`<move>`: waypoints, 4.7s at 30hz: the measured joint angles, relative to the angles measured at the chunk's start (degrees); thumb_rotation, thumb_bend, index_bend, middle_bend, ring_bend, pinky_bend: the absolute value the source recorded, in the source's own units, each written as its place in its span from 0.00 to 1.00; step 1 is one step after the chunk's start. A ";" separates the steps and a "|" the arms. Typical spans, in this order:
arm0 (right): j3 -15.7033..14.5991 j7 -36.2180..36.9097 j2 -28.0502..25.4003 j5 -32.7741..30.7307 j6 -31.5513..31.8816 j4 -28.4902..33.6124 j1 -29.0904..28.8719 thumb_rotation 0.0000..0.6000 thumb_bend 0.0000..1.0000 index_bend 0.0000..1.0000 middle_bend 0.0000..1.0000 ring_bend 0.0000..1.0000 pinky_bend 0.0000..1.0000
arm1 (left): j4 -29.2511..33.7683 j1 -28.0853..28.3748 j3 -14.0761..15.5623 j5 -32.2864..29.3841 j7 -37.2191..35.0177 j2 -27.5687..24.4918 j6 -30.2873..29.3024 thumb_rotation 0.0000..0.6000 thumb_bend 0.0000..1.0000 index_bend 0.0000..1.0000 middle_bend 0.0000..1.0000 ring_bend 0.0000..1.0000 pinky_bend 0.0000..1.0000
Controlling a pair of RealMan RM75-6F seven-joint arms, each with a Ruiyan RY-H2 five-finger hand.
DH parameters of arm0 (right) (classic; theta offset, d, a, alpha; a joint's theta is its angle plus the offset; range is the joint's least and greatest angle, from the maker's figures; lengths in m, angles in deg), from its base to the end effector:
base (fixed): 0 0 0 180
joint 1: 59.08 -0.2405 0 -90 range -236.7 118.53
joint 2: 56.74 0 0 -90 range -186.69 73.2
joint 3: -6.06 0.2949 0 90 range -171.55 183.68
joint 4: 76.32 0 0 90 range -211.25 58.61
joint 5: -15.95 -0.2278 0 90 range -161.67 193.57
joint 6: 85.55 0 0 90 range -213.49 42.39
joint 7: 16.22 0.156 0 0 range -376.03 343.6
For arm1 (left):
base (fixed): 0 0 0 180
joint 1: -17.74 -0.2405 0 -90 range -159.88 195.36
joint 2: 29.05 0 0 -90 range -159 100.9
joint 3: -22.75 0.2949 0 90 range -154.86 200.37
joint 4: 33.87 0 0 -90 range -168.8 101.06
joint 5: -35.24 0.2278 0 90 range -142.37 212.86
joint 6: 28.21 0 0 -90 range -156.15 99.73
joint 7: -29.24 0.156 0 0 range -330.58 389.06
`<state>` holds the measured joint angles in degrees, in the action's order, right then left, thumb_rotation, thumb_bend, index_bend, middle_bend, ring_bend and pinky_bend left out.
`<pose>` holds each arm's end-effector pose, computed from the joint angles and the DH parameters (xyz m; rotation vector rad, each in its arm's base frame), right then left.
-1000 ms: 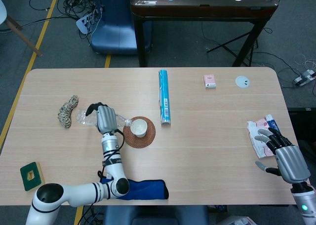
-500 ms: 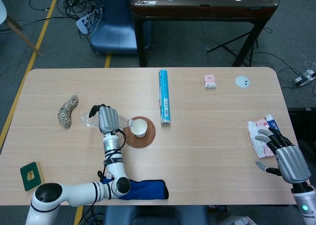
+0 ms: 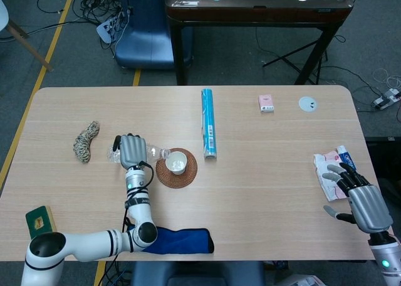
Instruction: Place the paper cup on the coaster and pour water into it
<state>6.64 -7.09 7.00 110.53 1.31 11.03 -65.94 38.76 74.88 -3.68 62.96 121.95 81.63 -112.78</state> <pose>-0.3457 -0.2004 0.1595 1.5189 -0.8871 1.0438 -0.1010 0.4318 -0.0650 -1.4718 -0.4578 -0.1155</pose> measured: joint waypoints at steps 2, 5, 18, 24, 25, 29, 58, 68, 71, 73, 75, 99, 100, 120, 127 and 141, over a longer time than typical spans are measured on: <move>-0.03 -0.09 0.12 0.02 -0.02 -0.08 0.00 1.00 0.01 0.30 0.20 0.11 0.32 | 0.94 -0.86 0.01 0.91 -3.76 -0.83 0.53 1.00 0.13 0.67 0.75 0.49 0.54; -0.04 -0.21 0.18 0.01 -0.17 -0.09 -0.06 1.00 0.01 0.30 0.20 0.11 0.32 | 2.77 -2.43 0.07 2.31 -9.32 -2.35 1.07 1.00 0.13 0.67 0.75 0.49 0.54; -0.01 -0.60 0.26 -0.50 -1.17 -0.06 -0.43 1.00 0.01 0.30 0.20 0.11 0.32 | 14.22 -9.76 -0.25 1.85 -24.10 -10.11 2.84 1.00 0.13 0.68 0.75 0.49 0.54; -0.17 -1.01 0.59 -0.60 -1.78 -0.21 -0.62 1.00 0.01 0.30 0.20 0.11 0.32 | 17.64 -12.52 0.02 2.31 -31.99 -12.58 4.02 1.00 0.13 0.68 0.75 0.50 0.53; -0.22 -1.02 0.60 -0.58 -1.87 -0.22 -0.64 1.00 0.01 0.30 0.20 0.11 0.32 | 18.01 -12.89 0.02 2.38 -33.24 -12.87 4.24 1.00 0.13 0.68 0.75 0.50 0.53; -0.58 -0.83 0.45 -0.24 -2.28 -0.17 -0.80 1.00 0.01 0.30 0.20 0.11 0.32 | 19.94 -14.49 -0.68 0.94 -38.23 -14.51 5.57 1.00 0.13 0.68 0.75 0.50 0.53; -0.54 -1.66 0.62 -0.56 -2.29 -0.05 -0.84 1.00 0.01 0.30 0.20 0.11 0.32 | 15.43 -18.91 -0.25 -0.31 -59.58 -15.18 9.62 1.00 0.13 0.67 0.75 0.49 0.53; -0.56 -2.15 0.87 -0.63 -2.42 -0.14 -0.87 1.00 0.01 0.30 0.20 0.11 0.32 | 15.03 -19.45 -0.19 -3.25 -59.97 -16.07 11.05 1.00 0.13 0.65 0.75 0.49 0.51; -0.55 -2.27 0.91 -0.72 -2.53 -0.16 -0.89 1.00 0.01 0.30 0.20 0.11 0.32 | 15.19 -19.43 -0.11 -3.89 -59.84 -16.54 11.67 1.00 0.13 0.62 0.75 0.48 0.51; -0.56 -2.26 0.91 -0.72 -2.56 -0.13 -0.90 1.00 0.01 0.30 0.20 0.11 0.32 | 15.20 -19.48 -0.12 -3.94 -60.24 -16.60 11.85 1.00 0.13 0.61 0.75 0.48 0.50; -0.58 -2.28 0.89 -0.72 -2.56 -0.11 -0.90 1.00 0.01 0.30 0.20 0.11 0.32 | 15.14 -19.56 -0.14 -4.05 -60.94 -16.68 12.30 1.00 0.13 0.59 0.74 0.48 0.50; -0.51 -2.85 1.23 -0.93 -2.67 -0.24 -0.93 1.00 0.01 0.30 0.20 0.11 0.32 | 15.60 -19.73 1.05 -5.96 -64.25 -18.90 16.21 1.00 0.13 0.37 0.43 0.30 0.38; -0.51 -2.87 1.26 -0.94 -2.68 -0.25 -0.94 1.00 0.01 0.30 0.20 0.11 0.32 | 15.63 -19.69 1.15 -5.99 -64.25 -18.94 16.27 1.00 0.13 0.36 0.41 0.29 0.38; -0.60 -2.90 1.23 -0.81 -2.59 -0.15 -0.90 1.00 0.01 0.30 0.20 0.11 0.32 | 16.66 -19.74 2.47 -4.39 -66.93 -19.89 16.84 1.00 0.12 0.22 0.12 0.08 0.28; -0.61 -2.99 1.26 -0.78 -2.56 -0.13 -0.89 1.00 0.01 0.30 0.20 0.11 0.32 | 17.00 -19.95 3.01 -4.27 -67.55 -20.55 17.40 1.00 0.11 0.15 0.07 0.06 0.26; -0.65 -3.13 1.27 -0.57 -2.25 -0.05 -0.78 1.00 0.01 0.30 0.20 0.11 0.32 | 18.96 -20.47 4.32 -3.94 -68.05 -22.35 17.75 1.00 0.09 0.05 0.02 0.01 0.19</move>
<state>6.00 -10.22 8.26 109.96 -0.94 10.99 -66.73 57.72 54.41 0.64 59.02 53.90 59.27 -95.03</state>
